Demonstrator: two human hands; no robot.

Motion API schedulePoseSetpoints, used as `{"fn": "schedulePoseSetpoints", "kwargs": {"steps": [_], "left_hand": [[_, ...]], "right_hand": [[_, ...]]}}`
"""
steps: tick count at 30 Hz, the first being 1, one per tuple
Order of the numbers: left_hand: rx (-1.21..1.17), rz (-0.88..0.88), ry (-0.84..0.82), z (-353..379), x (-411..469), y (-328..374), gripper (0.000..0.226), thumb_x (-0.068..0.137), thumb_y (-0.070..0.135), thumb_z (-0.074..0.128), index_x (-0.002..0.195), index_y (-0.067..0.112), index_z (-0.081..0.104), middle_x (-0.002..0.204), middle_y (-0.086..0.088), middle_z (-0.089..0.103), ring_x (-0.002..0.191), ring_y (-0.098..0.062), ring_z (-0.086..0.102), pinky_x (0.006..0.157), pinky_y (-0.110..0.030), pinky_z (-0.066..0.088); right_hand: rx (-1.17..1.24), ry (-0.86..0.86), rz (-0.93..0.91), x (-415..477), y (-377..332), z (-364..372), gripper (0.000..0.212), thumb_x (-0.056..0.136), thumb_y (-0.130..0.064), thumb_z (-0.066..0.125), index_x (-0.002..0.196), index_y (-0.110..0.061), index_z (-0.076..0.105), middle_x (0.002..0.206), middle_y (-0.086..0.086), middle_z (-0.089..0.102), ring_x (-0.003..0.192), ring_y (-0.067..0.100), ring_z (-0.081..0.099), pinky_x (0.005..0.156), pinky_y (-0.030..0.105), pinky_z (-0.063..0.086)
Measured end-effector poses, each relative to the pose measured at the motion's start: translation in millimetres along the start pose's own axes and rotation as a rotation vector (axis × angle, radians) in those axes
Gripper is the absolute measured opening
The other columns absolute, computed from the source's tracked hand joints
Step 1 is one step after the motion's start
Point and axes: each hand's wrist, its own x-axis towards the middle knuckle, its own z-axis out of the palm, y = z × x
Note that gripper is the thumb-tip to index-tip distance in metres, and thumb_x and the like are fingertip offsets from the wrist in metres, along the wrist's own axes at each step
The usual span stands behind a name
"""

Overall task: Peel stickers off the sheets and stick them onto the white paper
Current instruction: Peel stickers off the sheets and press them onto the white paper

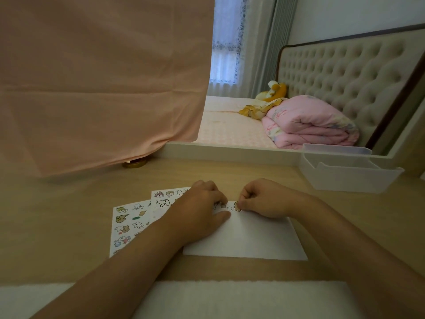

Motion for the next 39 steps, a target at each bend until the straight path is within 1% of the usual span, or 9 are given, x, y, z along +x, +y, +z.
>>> {"fn": "schedulePoseSetpoints", "kwargs": {"steps": [11, 13, 15, 17, 20, 24, 29, 33, 39], "left_hand": [[0.006, 0.093, -0.006, 1.1, -3.5, 6.4, 0.03, 0.096, 0.032, 0.057, 0.125, 0.03, 0.063, 0.12, 0.011, 0.055, 0.113, -0.009, 0.044, 0.092, -0.034, 0.045], [0.022, 0.134, -0.033, 1.6, -3.6, 7.2, 0.03, 0.097, 0.029, 0.051, 0.122, 0.03, 0.066, 0.117, 0.01, 0.059, 0.109, -0.014, 0.047, 0.089, -0.038, 0.046], [0.044, 0.139, -0.053, 0.7, -4.6, 7.6, 0.034, 0.096, 0.032, 0.046, 0.122, 0.031, 0.068, 0.114, 0.009, 0.06, 0.105, -0.015, 0.049, 0.085, -0.04, 0.048], [0.05, 0.14, -0.048, 0.2, -6.2, 8.2, 0.036, 0.096, 0.035, 0.044, 0.121, 0.031, 0.069, 0.113, 0.01, 0.061, 0.104, -0.014, 0.049, 0.082, -0.04, 0.049], [0.086, 0.155, -0.049, 0.0, -7.4, 10.5, 0.032, 0.101, 0.03, 0.047, 0.126, 0.029, 0.066, 0.117, 0.009, 0.059, 0.105, -0.014, 0.048, 0.083, -0.038, 0.049], [0.118, 0.159, -0.068, 3.1, -8.2, 11.9, 0.039, 0.103, 0.028, 0.041, 0.139, 0.026, 0.057, 0.126, 0.005, 0.053, 0.111, -0.014, 0.043, 0.093, -0.034, 0.041], [0.205, 0.173, -0.065, 11.4, -9.7, 7.7, 0.059, 0.095, 0.039, 0.022, 0.139, 0.022, 0.058, 0.121, -0.002, 0.055, 0.105, -0.023, 0.05, 0.087, -0.043, 0.048], [0.256, 0.182, -0.051, 10.2, -9.3, 9.7, 0.062, 0.094, 0.04, 0.018, 0.138, 0.023, 0.058, 0.124, -0.001, 0.055, 0.106, -0.022, 0.049, 0.088, -0.042, 0.048], [0.356, 0.189, -0.079, 0.6, -10.0, 17.3, 0.071, 0.088, 0.047, 0.008, 0.138, 0.032, 0.055, 0.129, 0.001, 0.055, 0.109, -0.021, 0.049, 0.076, -0.033, 0.049]], "right_hand": [[-0.097, 0.069, 0.098, 1.0, -5.8, 4.5, 0.022, 0.084, -0.046, 0.074, 0.078, -0.024, 0.073, 0.083, -0.008, 0.072, 0.08, 0.011, 0.067, 0.075, 0.032, 0.057], [-0.086, 0.111, 0.129, -1.6, -8.2, 4.1, 0.023, 0.08, -0.048, 0.077, 0.079, -0.026, 0.072, 0.086, -0.004, 0.072, 0.075, 0.015, 0.069, 0.069, 0.034, 0.059], [-0.041, 0.19, 0.172, -7.0, -9.5, 5.2, 0.031, 0.075, -0.05, 0.081, 0.093, -0.029, 0.067, 0.093, -0.006, 0.065, 0.07, 0.016, 0.066, 0.057, 0.032, 0.053], [-0.013, 0.263, 0.183, -11.4, -6.3, 7.7, 0.037, 0.075, -0.048, 0.082, 0.1, -0.031, 0.061, 0.095, -0.008, 0.059, 0.072, 0.012, 0.061, 0.06, 0.03, 0.049], [-0.018, 0.343, 0.109, -17.7, 1.8, 8.7, 0.024, 0.083, -0.035, 0.077, 0.098, -0.032, 0.059, 0.092, -0.009, 0.063, 0.08, 0.008, 0.06, 0.076, 0.033, 0.053], [-0.093, 0.318, -0.058, -33.4, 2.6, 8.2, 0.016, 0.091, -0.034, 0.068, 0.105, -0.034, 0.061, 0.098, -0.013, 0.062, 0.083, 0.001, 0.054, 0.079, 0.028, 0.048], [-0.332, 0.237, -0.194, -46.2, 4.2, 21.6, 0.038, 0.1, -0.039, 0.049, 0.138, -0.039, 0.052, 0.127, -0.013, 0.05, 0.113, 0.008, 0.046, 0.095, 0.032, 0.045], [-0.487, 0.232, -0.237, -50.5, 5.4, 29.0, 0.048, 0.103, -0.037, 0.038, 0.152, -0.035, 0.039, 0.139, -0.008, 0.043, 0.121, 0.013, 0.039, 0.092, 0.03, 0.041], [-0.55, 0.237, -0.254, -52.6, 8.2, 29.5, 0.047, 0.104, -0.039, 0.035, 0.149, -0.033, 0.043, 0.142, -0.007, 0.041, 0.121, 0.014, 0.038, 0.093, 0.034, 0.043]]}}
